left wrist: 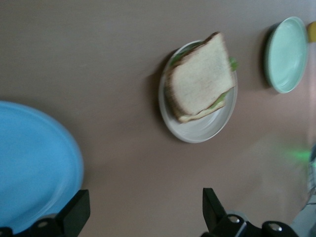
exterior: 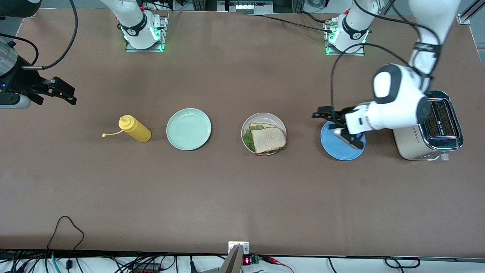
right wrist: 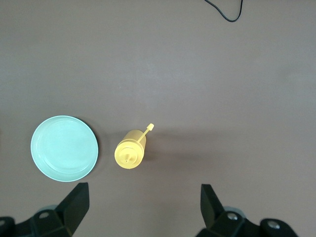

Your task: Make sandwich in beige plate with both arms

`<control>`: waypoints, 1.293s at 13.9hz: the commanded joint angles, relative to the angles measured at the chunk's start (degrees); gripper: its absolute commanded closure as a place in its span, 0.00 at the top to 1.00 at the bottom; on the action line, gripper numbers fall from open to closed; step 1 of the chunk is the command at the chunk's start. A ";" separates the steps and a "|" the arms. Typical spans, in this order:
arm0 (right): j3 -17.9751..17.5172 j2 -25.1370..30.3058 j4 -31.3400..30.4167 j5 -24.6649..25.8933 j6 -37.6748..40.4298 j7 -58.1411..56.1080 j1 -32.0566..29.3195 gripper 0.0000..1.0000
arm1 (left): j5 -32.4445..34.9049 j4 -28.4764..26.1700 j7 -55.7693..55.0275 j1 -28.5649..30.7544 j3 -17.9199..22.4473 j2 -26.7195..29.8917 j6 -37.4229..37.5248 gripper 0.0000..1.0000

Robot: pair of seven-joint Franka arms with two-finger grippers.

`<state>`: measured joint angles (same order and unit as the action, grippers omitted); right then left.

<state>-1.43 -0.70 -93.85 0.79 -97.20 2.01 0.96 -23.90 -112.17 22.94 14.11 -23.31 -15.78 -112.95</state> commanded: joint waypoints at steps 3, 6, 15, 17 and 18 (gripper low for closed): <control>-0.68 -0.35 1.13 -0.18 0.35 -0.07 -0.87 1.00 | 18.33 17.65 -10.35 1.98 -0.42 -0.04 22.38 1.00; -0.68 -0.44 1.13 -0.18 0.35 -0.07 -0.87 1.00 | 25.99 27.23 -10.72 1.63 -1.03 -0.04 33.19 1.00; -0.51 -0.53 1.13 -0.18 -0.09 -0.07 -1.04 1.00 | 25.58 18.78 -15.88 -14.81 21.10 15.93 25.28 1.00; -0.51 -0.44 1.13 -0.18 -0.09 0.02 -1.04 1.00 | 25.40 13.49 -17.66 -14.81 21.20 19.20 19.27 1.00; -0.51 -0.27 1.04 -0.26 0.00 0.10 -1.04 1.00 | 25.31 13.21 -17.66 -14.64 21.20 19.47 19.26 1.00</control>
<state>-1.40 -0.85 -93.77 0.79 -97.49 2.01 0.71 2.32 -93.03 6.97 0.65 -3.29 -0.54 -90.26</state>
